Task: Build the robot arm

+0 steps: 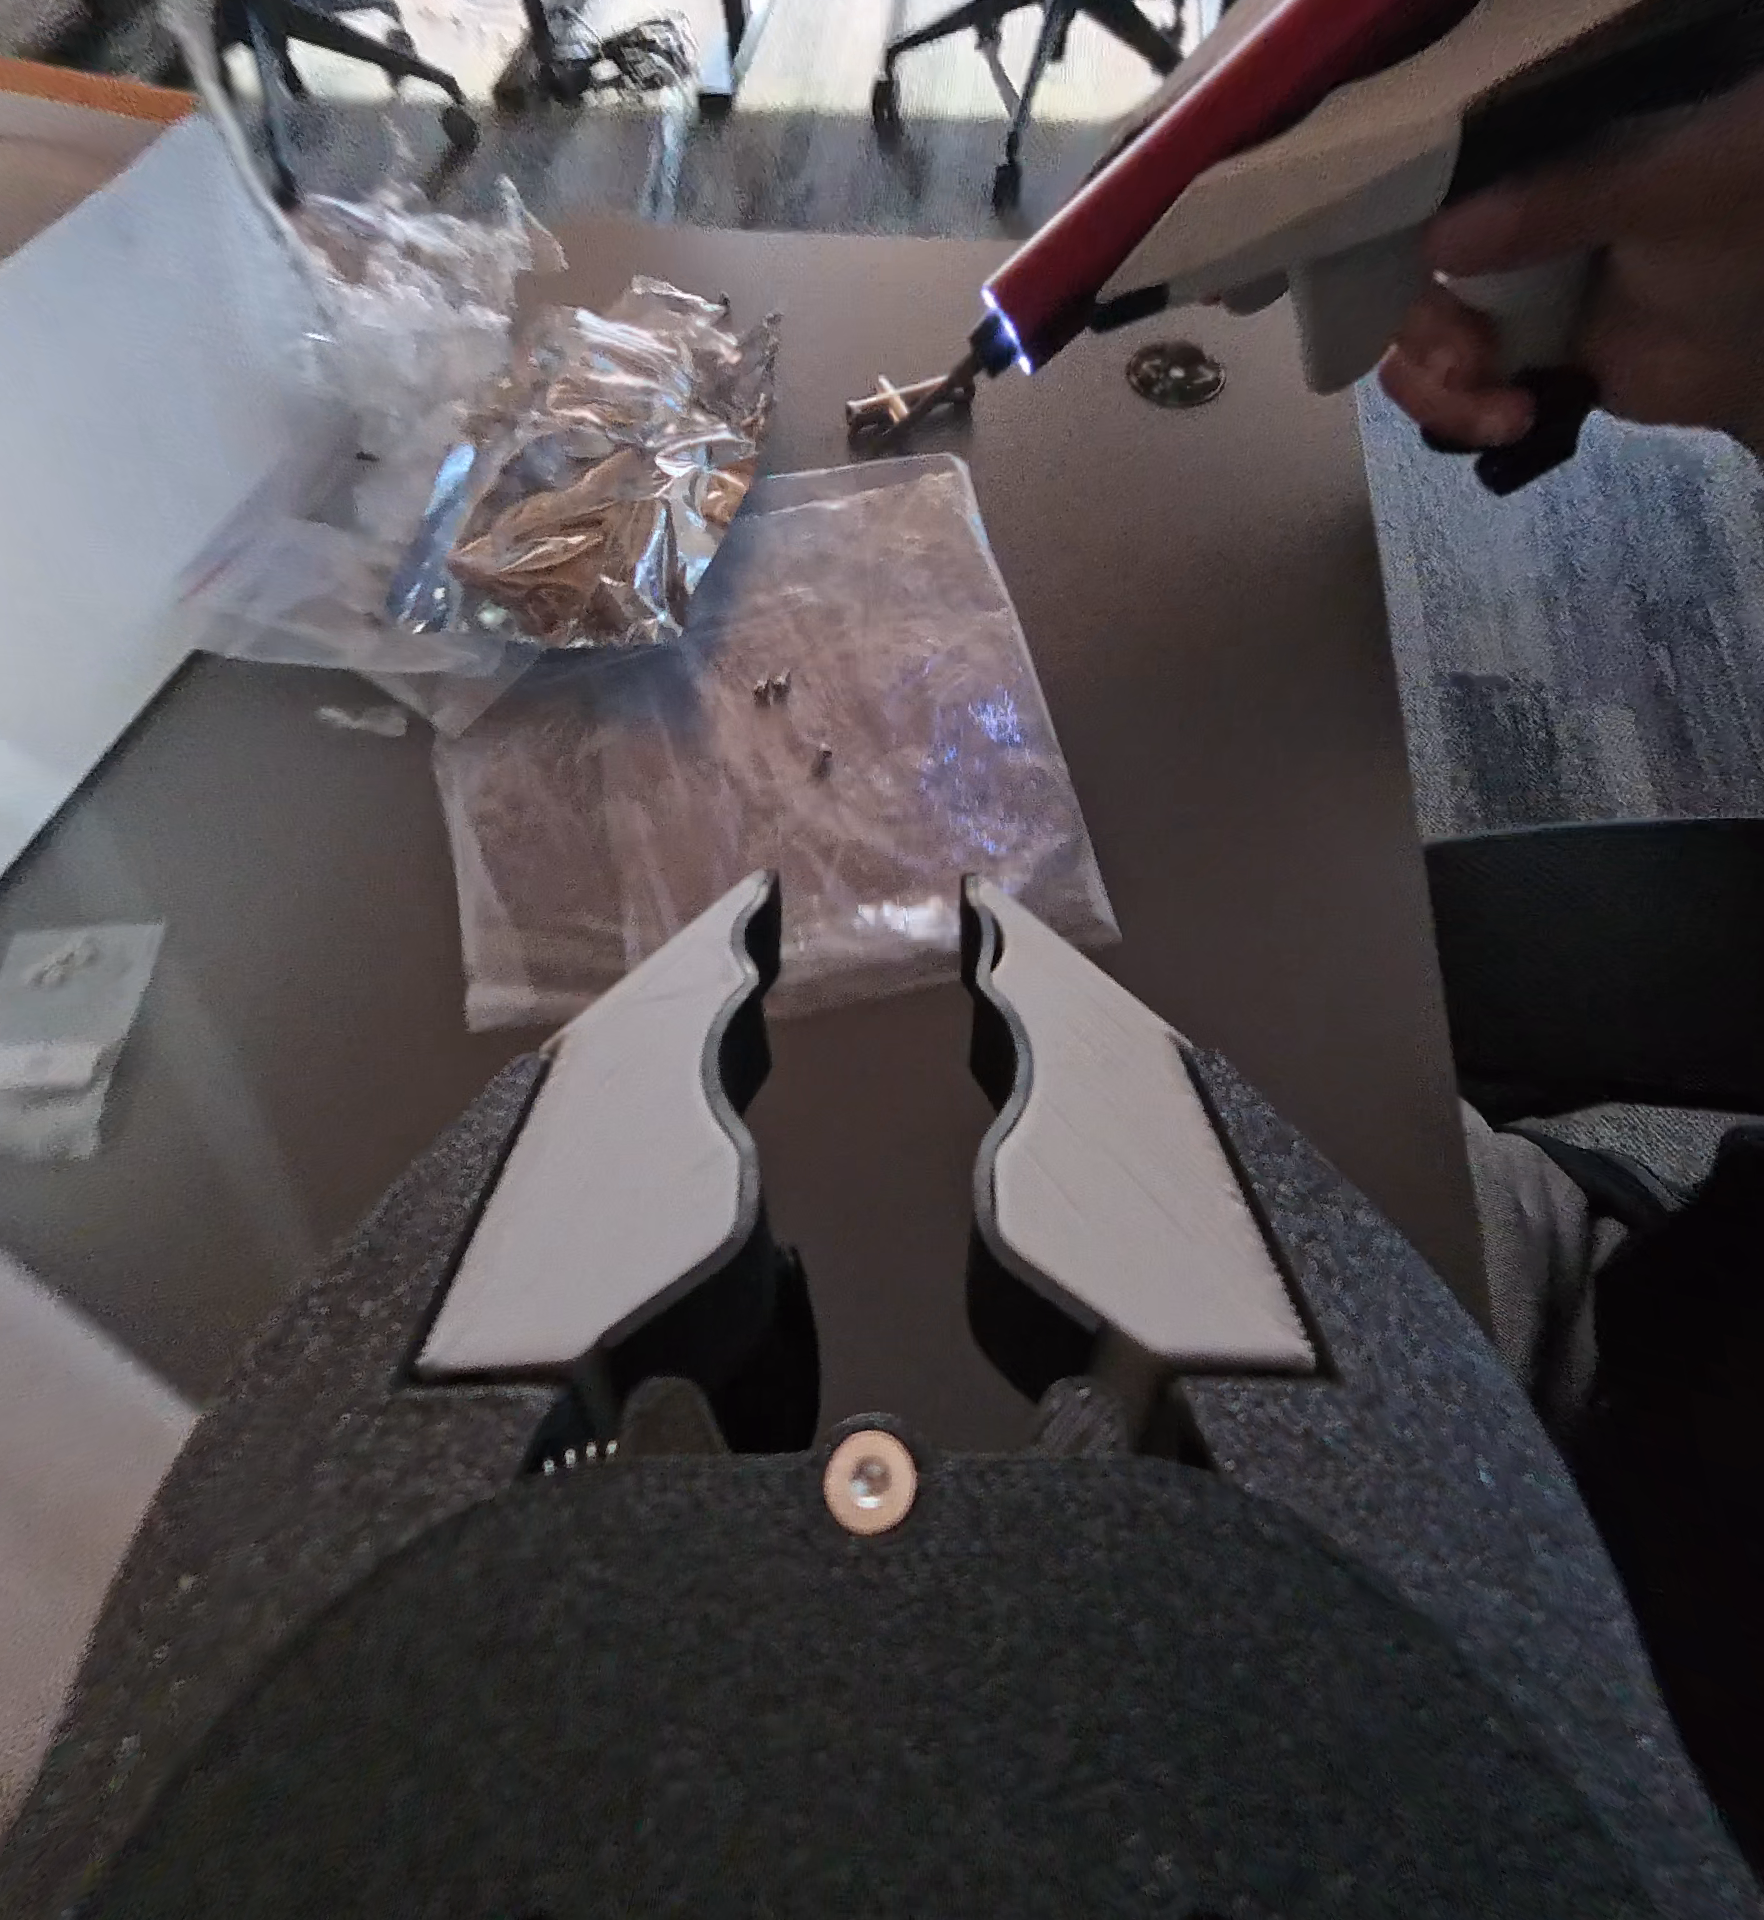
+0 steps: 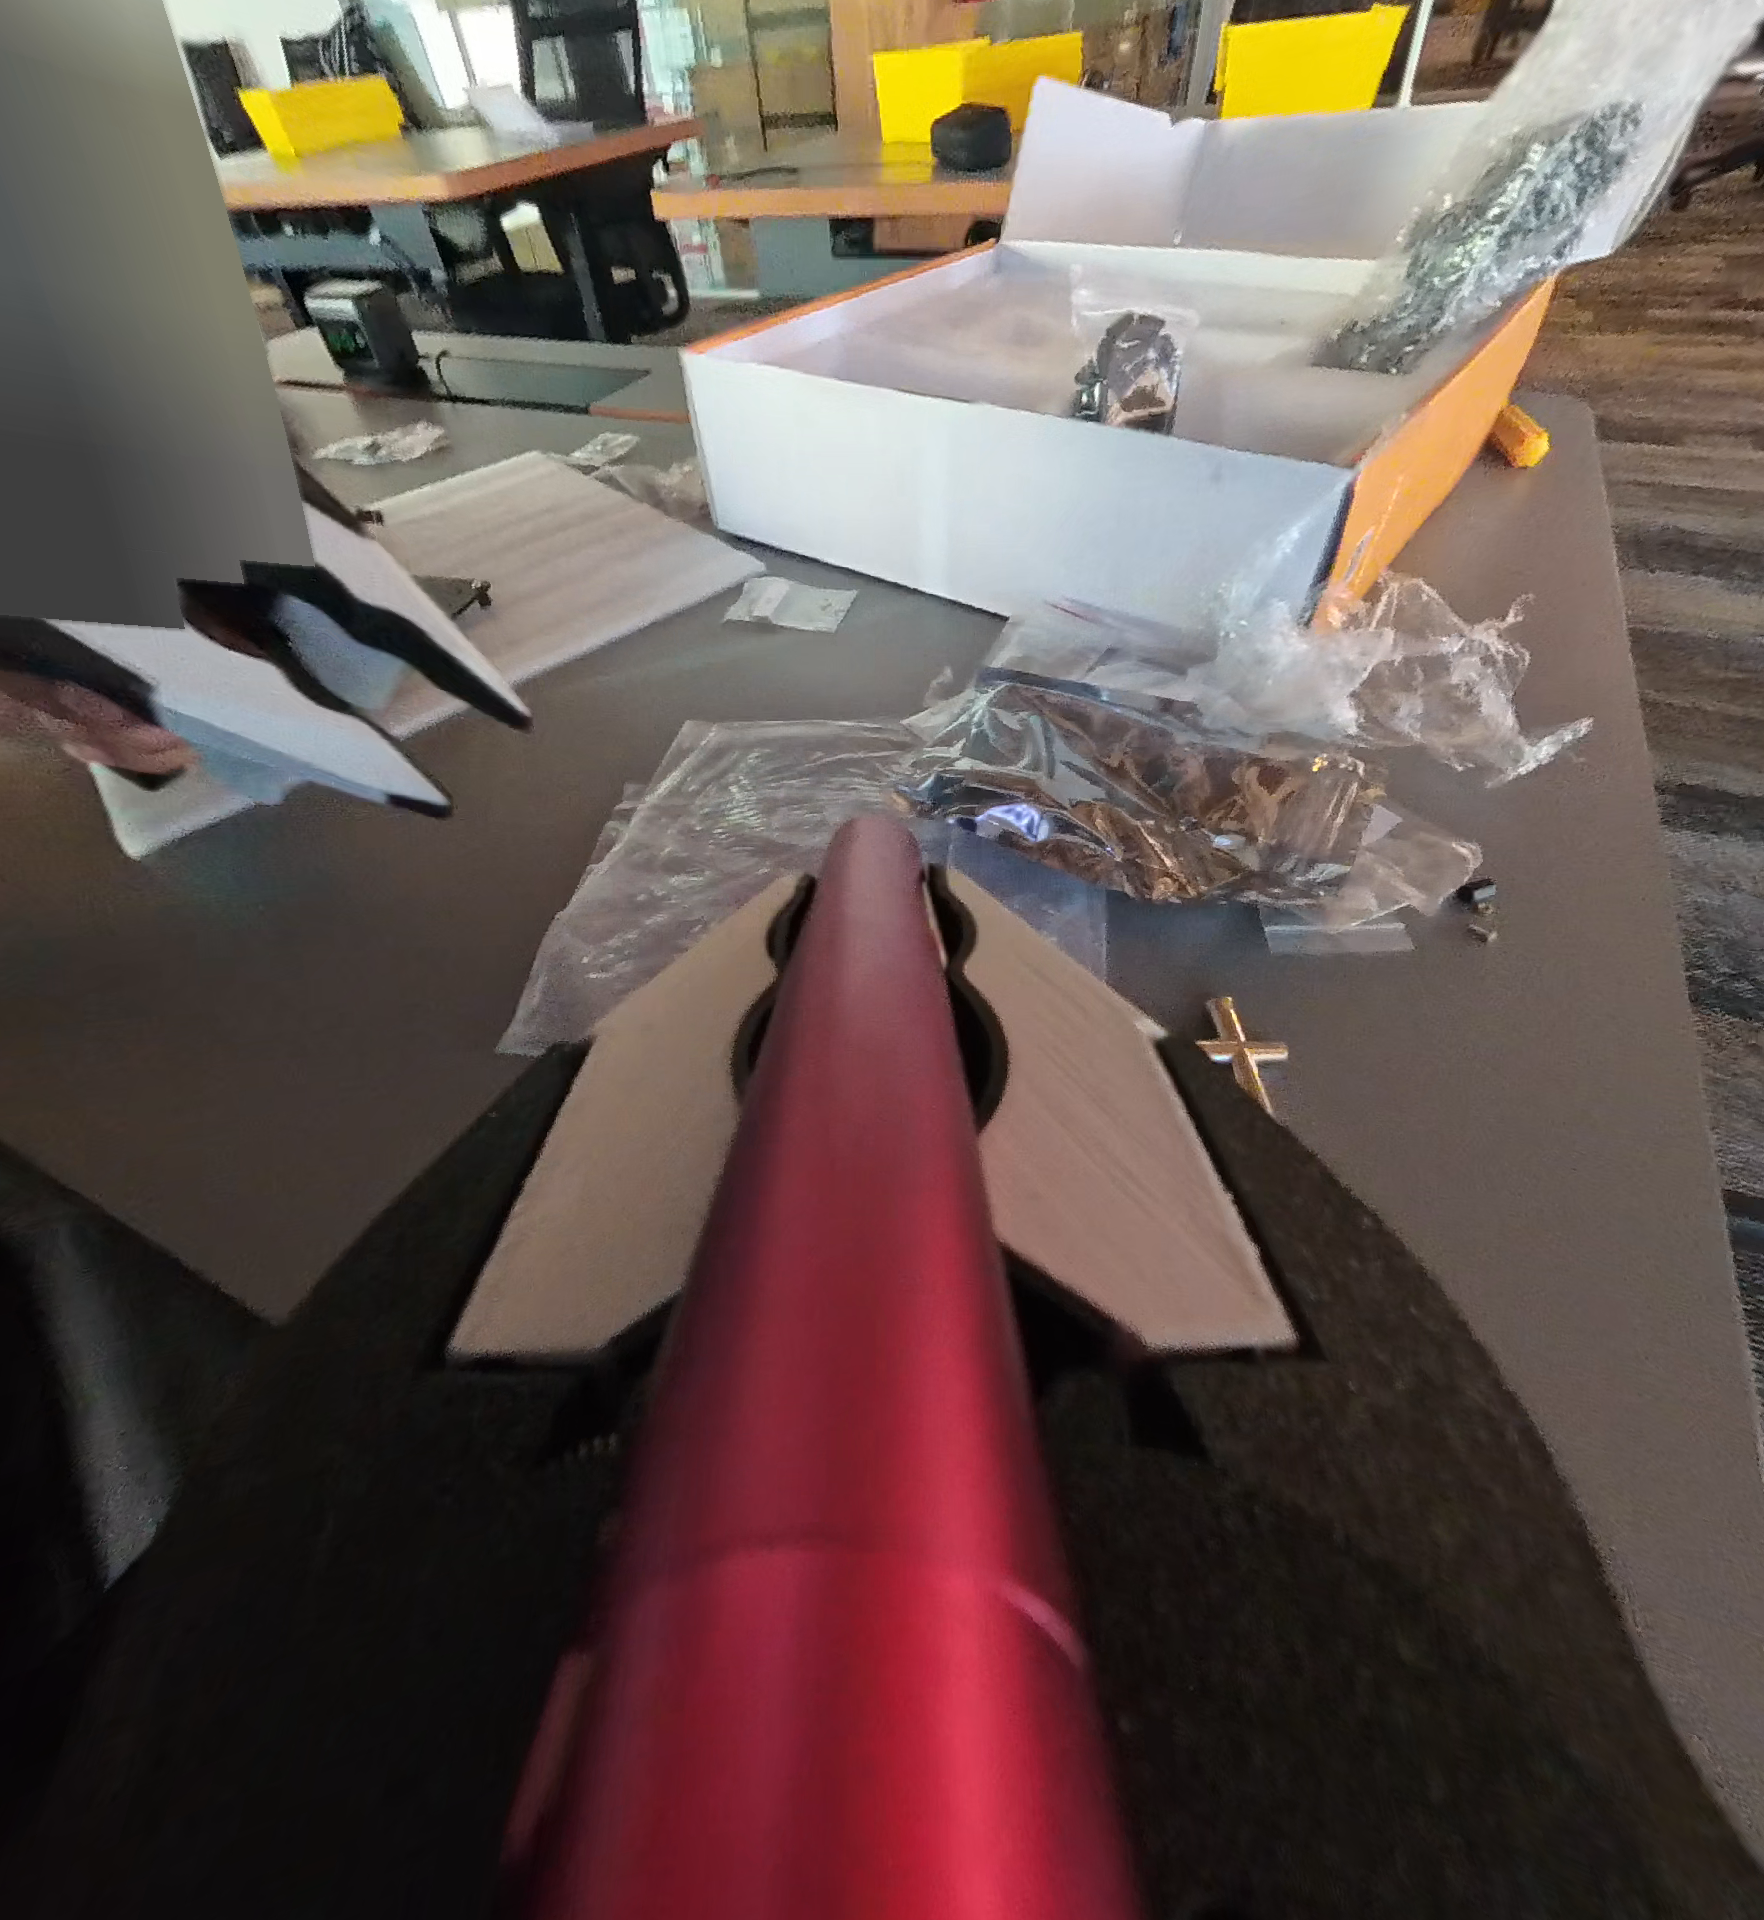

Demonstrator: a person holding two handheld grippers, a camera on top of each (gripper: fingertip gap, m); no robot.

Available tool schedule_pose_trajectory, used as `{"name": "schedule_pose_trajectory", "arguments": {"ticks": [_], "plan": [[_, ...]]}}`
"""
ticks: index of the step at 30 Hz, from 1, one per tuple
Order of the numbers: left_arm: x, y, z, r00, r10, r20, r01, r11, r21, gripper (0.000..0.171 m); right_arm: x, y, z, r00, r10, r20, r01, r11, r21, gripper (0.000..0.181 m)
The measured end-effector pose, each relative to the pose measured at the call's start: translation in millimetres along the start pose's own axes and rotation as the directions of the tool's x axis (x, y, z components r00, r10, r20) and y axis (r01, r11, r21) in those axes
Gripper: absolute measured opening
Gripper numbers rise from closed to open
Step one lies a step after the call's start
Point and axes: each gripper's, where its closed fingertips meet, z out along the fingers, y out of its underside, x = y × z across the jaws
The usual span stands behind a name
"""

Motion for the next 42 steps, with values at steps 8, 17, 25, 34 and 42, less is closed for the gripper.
{"name": "schedule_pose_trajectory", "arguments": {"ticks": [8,17,25,34,42], "plan": [[-17.3,6.8,72.2,0.986,0.146,-0.083,-0.159,0.97,-0.183,0.023,1.2,26.1,30.4,0.942,0.254,0.221,-0.227,0.963,-0.143,0.021],[-16.2,7.3,89.8,0.977,0.123,-0.174,-0.161,0.961,-0.223,0.013,1.0,25.1,32.7,0.825,0.451,0.339,-0.402,0.892,-0.209,0.02],[-7.6,6.6,93.3,0.947,0.252,-0.2,-0.294,0.93,-0.222,0.001,-2.8,26.8,30.9,0.814,0.453,0.363,-0.396,0.891,-0.223,0.02],[-11.9,1.5,61.2,0.935,0.342,-0.096,-0.352,0.929,-0.117,0.0,-9.4,18.6,25.6,0.804,0.445,0.395,-0.409,0.895,-0.175,0.02],[12.0,28.6,-28.9,0.971,0.235,0.029,-0.236,0.971,0.041,0.0,-101.6,8.3,48.3,0.722,0.399,0.565,-0.337,0.916,-0.217,0.021]]}}
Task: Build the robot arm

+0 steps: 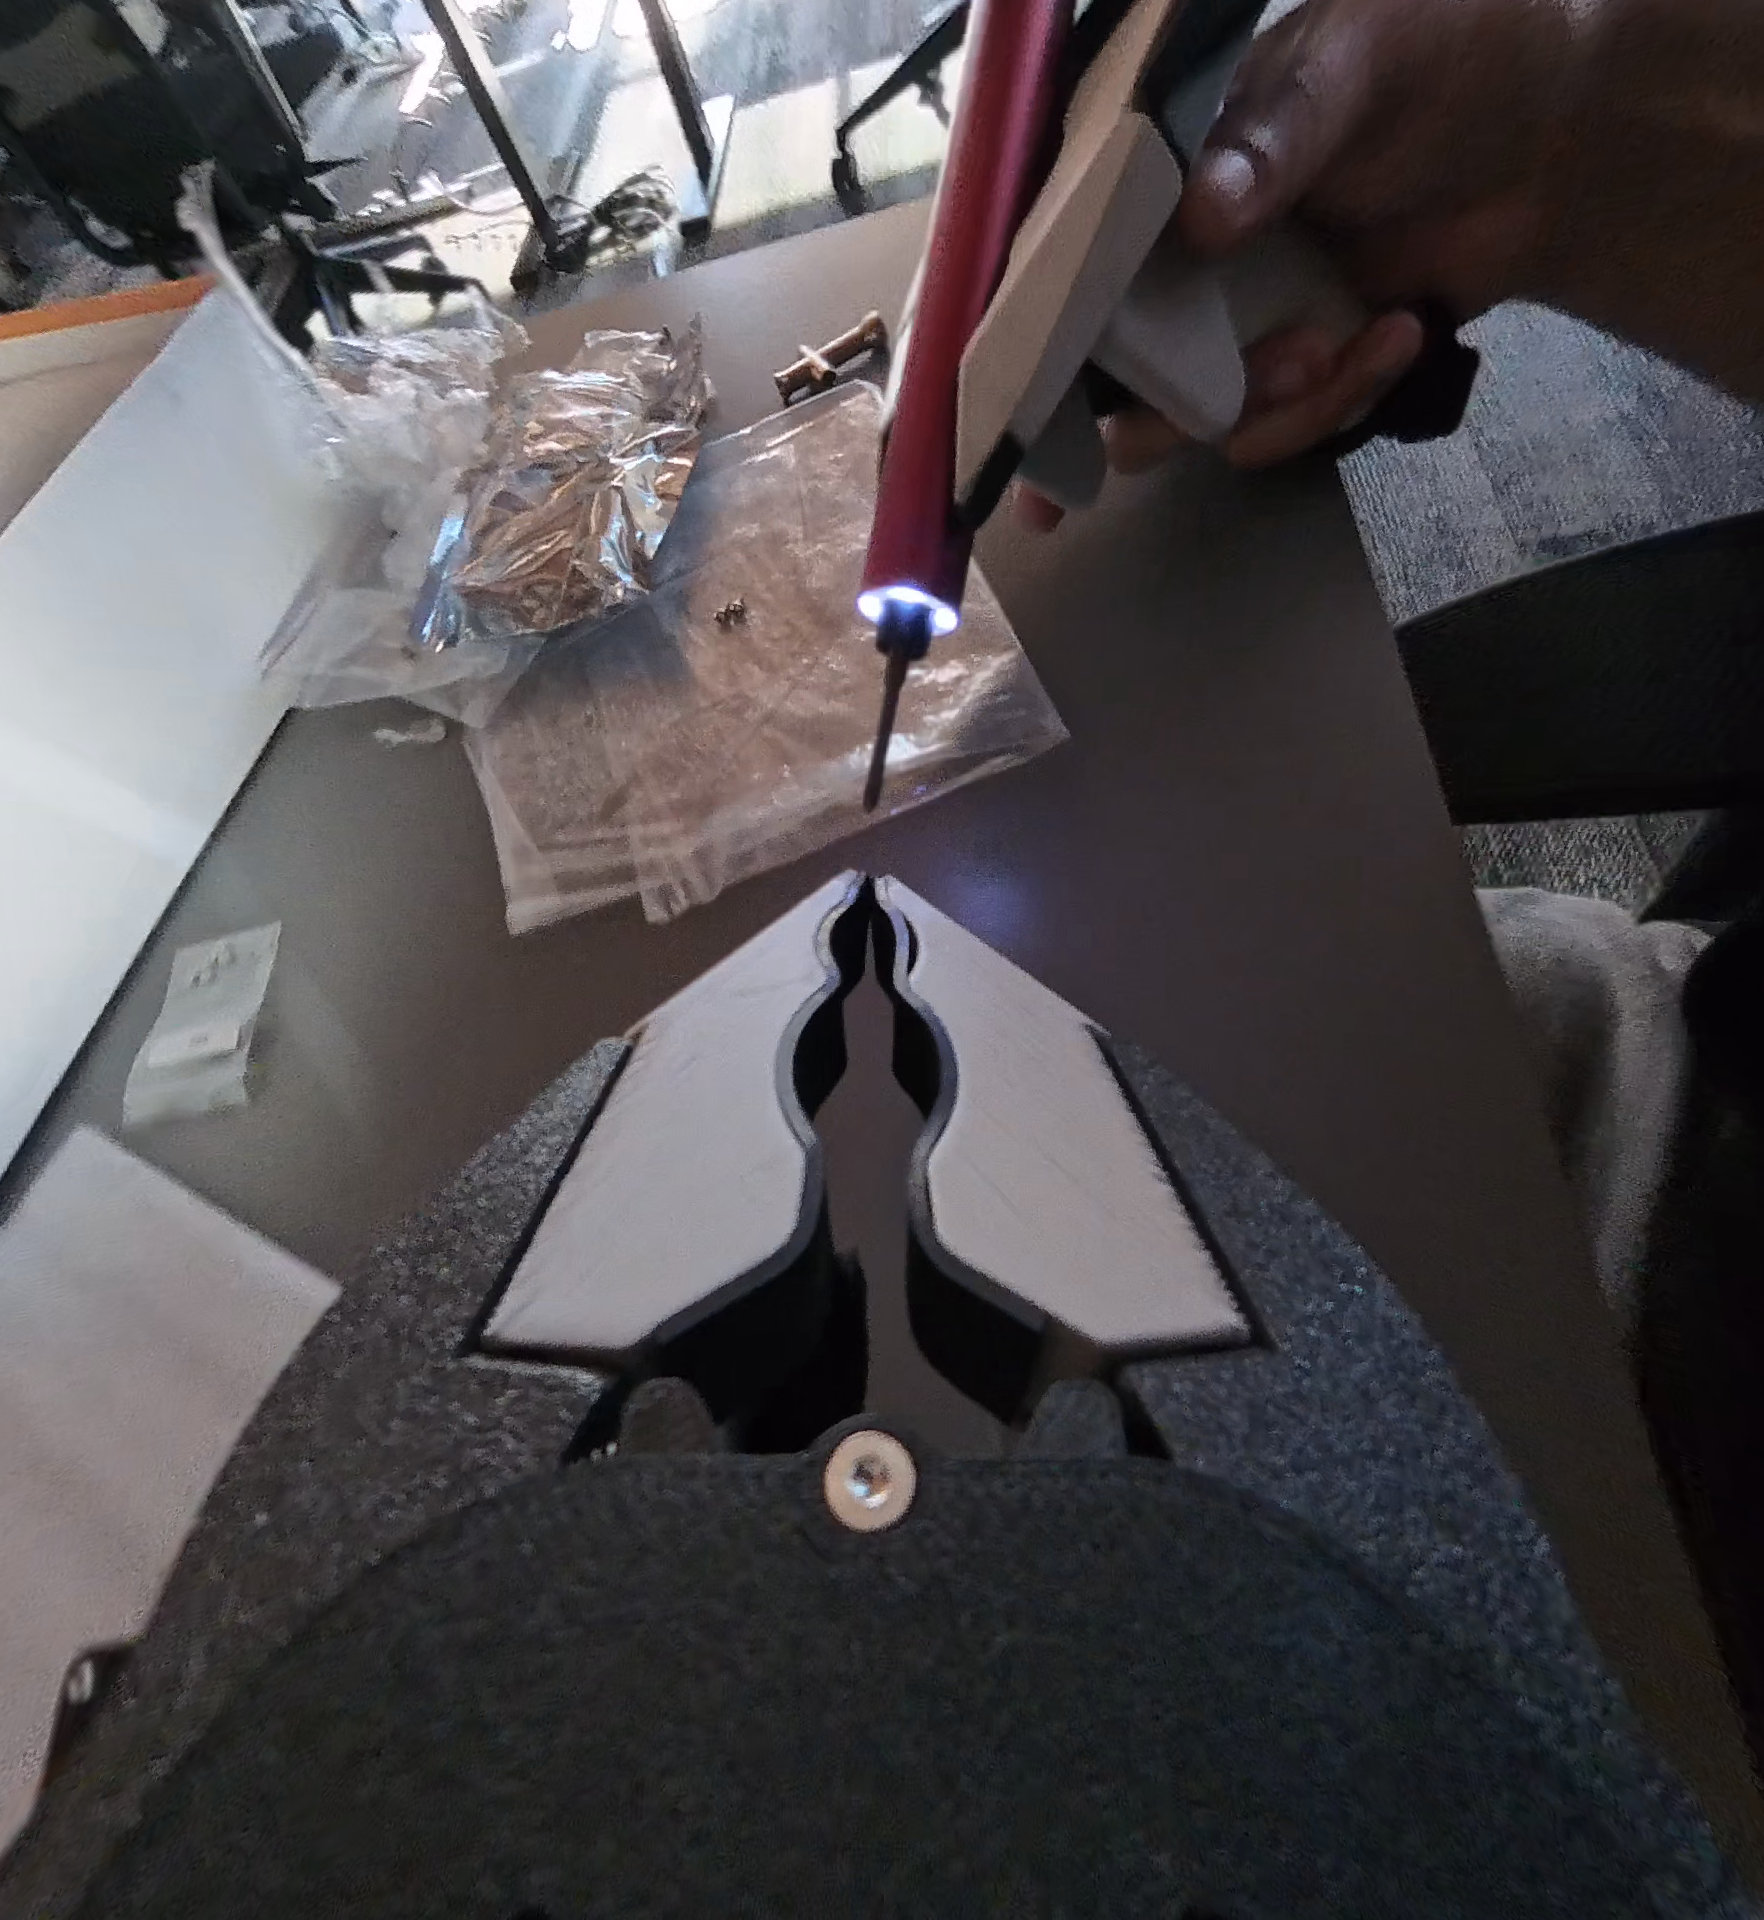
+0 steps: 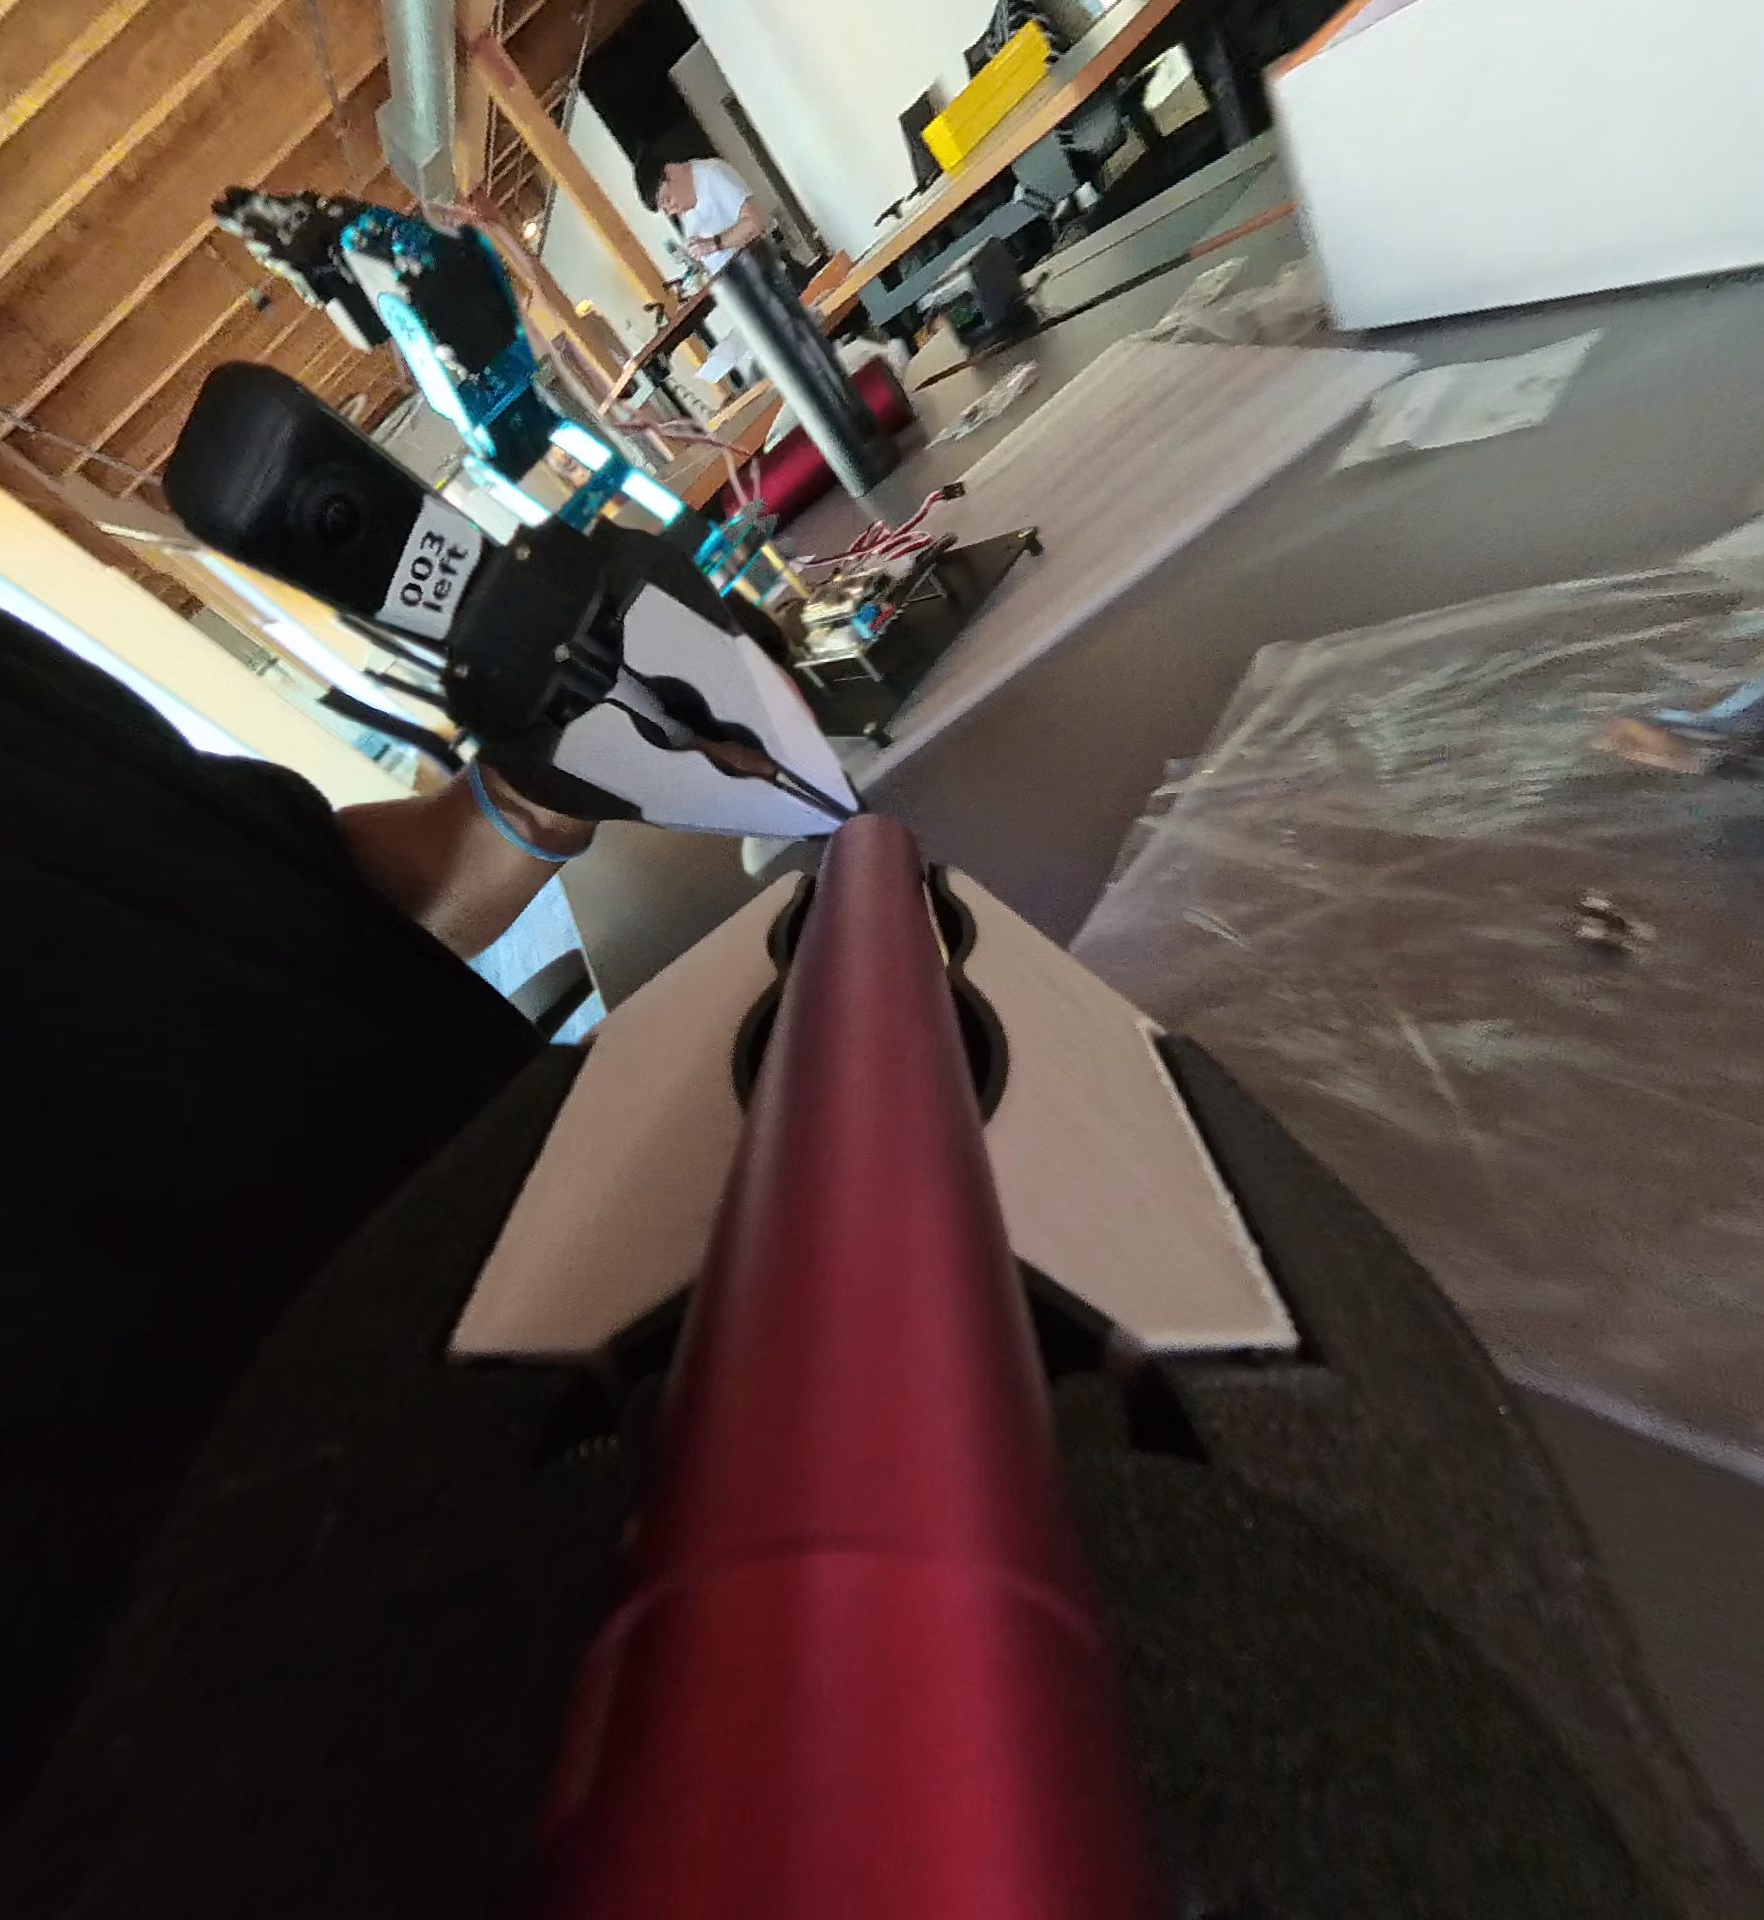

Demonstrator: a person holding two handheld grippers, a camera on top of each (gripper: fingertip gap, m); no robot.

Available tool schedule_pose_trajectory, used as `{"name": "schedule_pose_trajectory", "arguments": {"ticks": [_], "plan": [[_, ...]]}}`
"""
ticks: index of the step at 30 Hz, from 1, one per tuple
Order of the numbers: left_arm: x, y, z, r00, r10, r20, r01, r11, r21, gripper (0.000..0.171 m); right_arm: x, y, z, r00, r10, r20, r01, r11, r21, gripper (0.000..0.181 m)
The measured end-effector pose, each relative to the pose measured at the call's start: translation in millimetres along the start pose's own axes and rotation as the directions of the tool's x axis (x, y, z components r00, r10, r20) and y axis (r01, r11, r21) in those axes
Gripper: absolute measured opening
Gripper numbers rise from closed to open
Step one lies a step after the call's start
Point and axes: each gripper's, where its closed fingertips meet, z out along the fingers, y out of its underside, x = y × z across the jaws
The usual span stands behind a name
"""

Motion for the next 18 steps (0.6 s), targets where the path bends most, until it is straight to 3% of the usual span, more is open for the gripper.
{"name": "schedule_pose_trajectory", "arguments": {"ticks": [5,10,12,15,18], "plan": [[6.0,11.5,-27.8,0.997,-0.057,0.046,0.055,0.998,0.025,0.0,-13.8,3.0,20.2,0.999,-0.017,0.034,0.017,1.0,-0.003,0.021],[11.3,44.8,-37.7,0.992,-0.111,0.066,0.117,0.989,-0.09,0.0,-12.1,5.7,24.3,0.999,-0.051,-0.008,0.051,0.999,-0.016,0.02],[11.5,41.0,-38.2,0.987,-0.147,0.066,0.151,0.987,-0.063,0.001,-9.1,5.4,25.0,0.998,-0.055,-0.031,0.054,0.998,-0.014,0.02],[17.7,26.3,-36.6,0.976,-0.217,0.013,0.217,0.976,-0.004,0.021,-8.2,5.5,26.0,0.997,-0.066,-0.043,0.065,0.998,-0.017,0.02],[30.3,21.9,-36.2,0.971,-0.235,-0.038,0.235,0.972,0.008,0.024,-8.3,5.6,26.4,0.994,-0.086,-0.06,0.086,0.996,-0.017,0.02]]}}
